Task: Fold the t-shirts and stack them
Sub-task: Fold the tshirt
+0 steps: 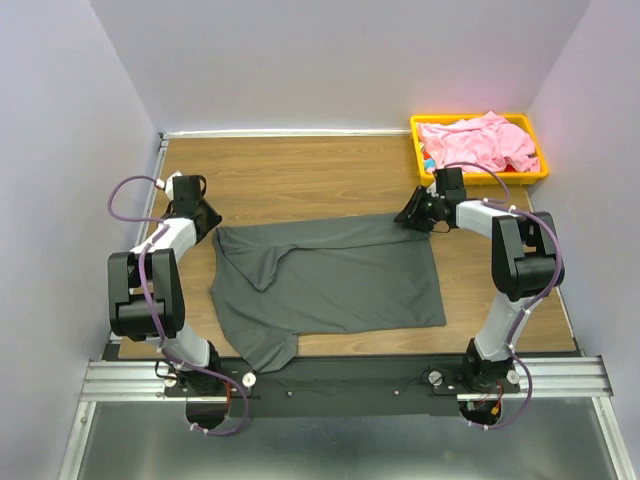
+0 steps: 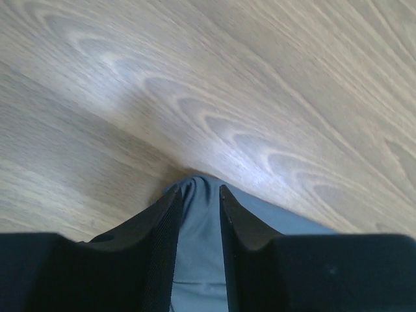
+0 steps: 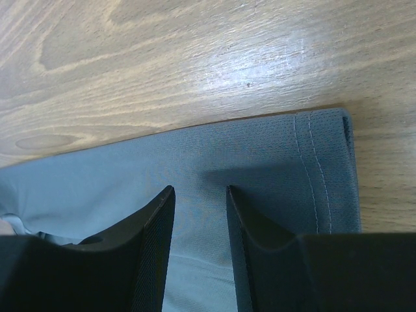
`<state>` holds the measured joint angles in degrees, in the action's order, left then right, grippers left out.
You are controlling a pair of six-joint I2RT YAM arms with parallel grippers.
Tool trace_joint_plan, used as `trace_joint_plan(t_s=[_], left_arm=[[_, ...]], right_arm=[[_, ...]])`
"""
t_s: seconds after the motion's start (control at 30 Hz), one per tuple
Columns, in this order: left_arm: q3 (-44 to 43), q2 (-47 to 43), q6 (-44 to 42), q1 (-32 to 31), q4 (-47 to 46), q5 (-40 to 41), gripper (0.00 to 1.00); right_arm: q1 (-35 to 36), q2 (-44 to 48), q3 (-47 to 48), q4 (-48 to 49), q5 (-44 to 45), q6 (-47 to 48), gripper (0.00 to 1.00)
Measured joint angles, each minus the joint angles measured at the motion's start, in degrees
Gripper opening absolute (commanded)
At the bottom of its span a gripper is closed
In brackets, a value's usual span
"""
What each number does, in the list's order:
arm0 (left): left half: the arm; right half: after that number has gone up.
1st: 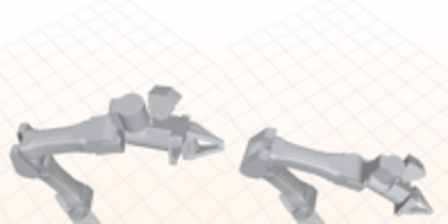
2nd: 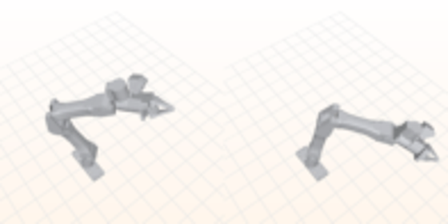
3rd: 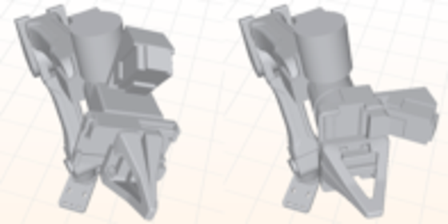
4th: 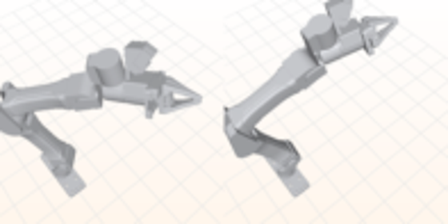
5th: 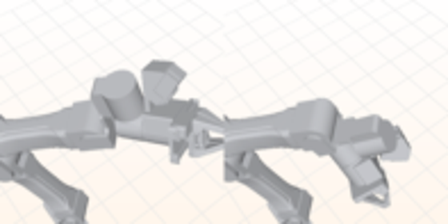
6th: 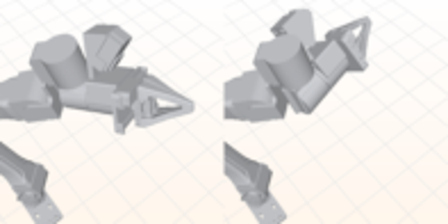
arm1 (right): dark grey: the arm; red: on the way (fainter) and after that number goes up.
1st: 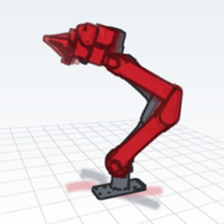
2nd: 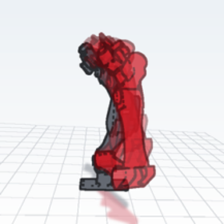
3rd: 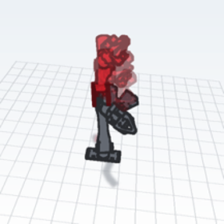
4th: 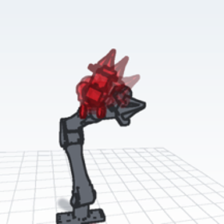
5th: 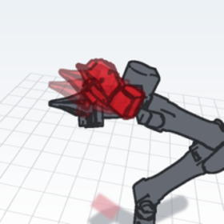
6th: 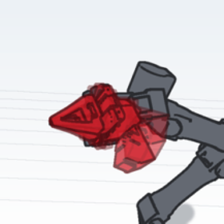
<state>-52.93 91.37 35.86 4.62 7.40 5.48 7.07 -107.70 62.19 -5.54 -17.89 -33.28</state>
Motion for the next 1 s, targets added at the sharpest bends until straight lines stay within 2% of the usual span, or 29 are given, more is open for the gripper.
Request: trace_joint_plan(t_s=[0.47,0.6,0.7,0.73,0.77,1.0], left_arm=[[-0.24,4.24,0.66,0.94,-1.27,-1.25,0.35],[-0.26,5.35,0.61,0.94,-1.27,-1.27,0.28],[-0.26,5.51,0.74,0.94,-1.22,-1.22,0.14],[-0.31,5.51,0.61,0.94,-1.25,-1.16,0.05],[-0.31,5.51,0.59,0.94,-1.22,-1.09,0.01],[-0.33,5.53,0.61,2.23,-0.85,-0.96,0.0]], right_arm=[[0.0,0.0,0.0,0.04,0.04,0.31,0.45],[0.0,0.0,0.0,0.04,0.11,0.31,0.45],[0.0,0.0,0.0,0.07,0.42,0.31,0.45],[0.0,0.0,0.0,0.09,0.46,0.31,0.45],[0.0,0.0,0.0,0.11,0.55,0.31,0.45],[0.0,0.02,-0.28,0.7,0.72,0.28,0.45]])
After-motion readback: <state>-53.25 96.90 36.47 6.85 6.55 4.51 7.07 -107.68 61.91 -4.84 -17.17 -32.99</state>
